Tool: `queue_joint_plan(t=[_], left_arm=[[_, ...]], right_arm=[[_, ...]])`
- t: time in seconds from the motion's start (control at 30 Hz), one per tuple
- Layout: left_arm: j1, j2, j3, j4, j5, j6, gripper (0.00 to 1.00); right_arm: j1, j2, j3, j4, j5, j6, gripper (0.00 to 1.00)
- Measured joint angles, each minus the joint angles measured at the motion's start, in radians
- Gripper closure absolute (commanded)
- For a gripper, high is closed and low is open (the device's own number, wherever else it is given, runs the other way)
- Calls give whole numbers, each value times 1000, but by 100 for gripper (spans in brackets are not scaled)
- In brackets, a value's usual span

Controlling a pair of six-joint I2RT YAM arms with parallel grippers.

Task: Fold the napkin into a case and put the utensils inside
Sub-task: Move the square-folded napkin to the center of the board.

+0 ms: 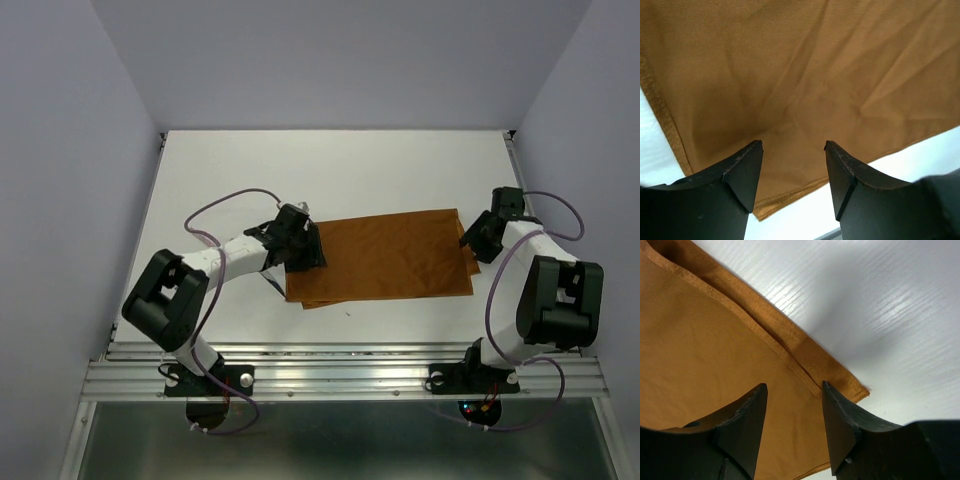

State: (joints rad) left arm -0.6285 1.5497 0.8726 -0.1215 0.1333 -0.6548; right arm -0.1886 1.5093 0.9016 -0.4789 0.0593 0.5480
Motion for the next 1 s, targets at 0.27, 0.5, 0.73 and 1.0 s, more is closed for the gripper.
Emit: queue_joint_plan(t=[0.27, 0.5, 0.73, 1.0], left_arm=[[3, 157, 98, -7, -11, 14, 37], [52, 237, 196, -27, -15, 49, 37], [148, 316, 307, -54, -27, 97, 37], [229, 334, 369, -112, -56, 161, 34]], right_arm=[[0, 4, -101, 79, -29, 14, 52], [7, -107, -213, 116, -111, 59, 51], [69, -142, -253, 143, -170, 112, 50], [98, -289, -279, 74, -148, 158, 46]])
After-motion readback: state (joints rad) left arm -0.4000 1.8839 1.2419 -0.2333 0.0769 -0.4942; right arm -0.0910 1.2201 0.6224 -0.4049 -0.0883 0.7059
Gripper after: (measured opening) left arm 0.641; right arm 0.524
